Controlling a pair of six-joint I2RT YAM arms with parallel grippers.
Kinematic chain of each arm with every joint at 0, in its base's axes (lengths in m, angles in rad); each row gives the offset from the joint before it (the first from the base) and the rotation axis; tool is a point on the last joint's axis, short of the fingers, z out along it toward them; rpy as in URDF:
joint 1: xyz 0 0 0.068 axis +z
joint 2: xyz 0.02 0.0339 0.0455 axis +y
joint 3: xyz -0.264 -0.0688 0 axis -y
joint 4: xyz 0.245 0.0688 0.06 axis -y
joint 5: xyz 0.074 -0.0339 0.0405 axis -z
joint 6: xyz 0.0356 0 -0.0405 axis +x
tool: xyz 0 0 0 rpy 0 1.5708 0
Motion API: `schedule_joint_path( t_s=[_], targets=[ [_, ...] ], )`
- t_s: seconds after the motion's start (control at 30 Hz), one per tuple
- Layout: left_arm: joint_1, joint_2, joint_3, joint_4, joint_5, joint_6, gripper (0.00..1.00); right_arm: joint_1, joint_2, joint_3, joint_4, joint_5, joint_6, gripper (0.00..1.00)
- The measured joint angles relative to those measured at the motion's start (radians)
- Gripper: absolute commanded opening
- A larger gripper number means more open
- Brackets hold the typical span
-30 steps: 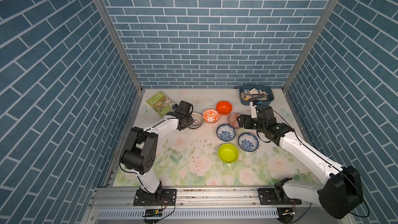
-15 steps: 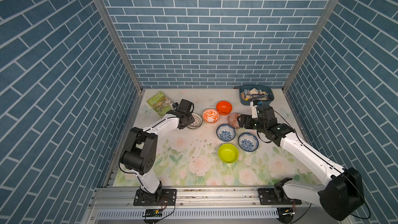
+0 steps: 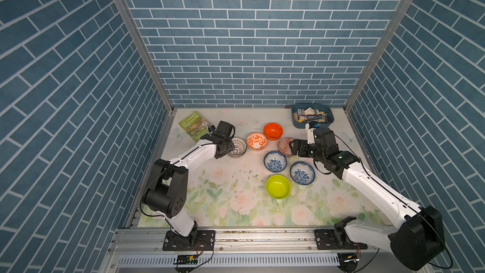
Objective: Stack the bowls
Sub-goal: Place the bowl on the bowl.
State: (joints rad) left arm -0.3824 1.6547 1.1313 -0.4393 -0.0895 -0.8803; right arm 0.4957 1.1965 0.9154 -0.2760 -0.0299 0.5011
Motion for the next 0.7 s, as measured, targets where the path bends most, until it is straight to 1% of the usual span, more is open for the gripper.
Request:
schedule_joint_path(
  t_s=[0.1,0.3,0.7],
  targets=[
    [0.0,-0.006,-0.027,0.032,0.014,0.0,0.24,0.0,0.0,-0.001,0.0,0.0,0.0,0.9],
    [-0.001,-0.005,-0.059,0.069,0.031,-0.001,0.19,0.0,0.0,-0.001,0.0,0.0,0.0,0.89],
    [0.0,-0.005,-0.083,0.106,0.031,0.0,0.19,0.0,0.019,-0.008,0.0,-0.001,0.0,0.9]
  ],
)
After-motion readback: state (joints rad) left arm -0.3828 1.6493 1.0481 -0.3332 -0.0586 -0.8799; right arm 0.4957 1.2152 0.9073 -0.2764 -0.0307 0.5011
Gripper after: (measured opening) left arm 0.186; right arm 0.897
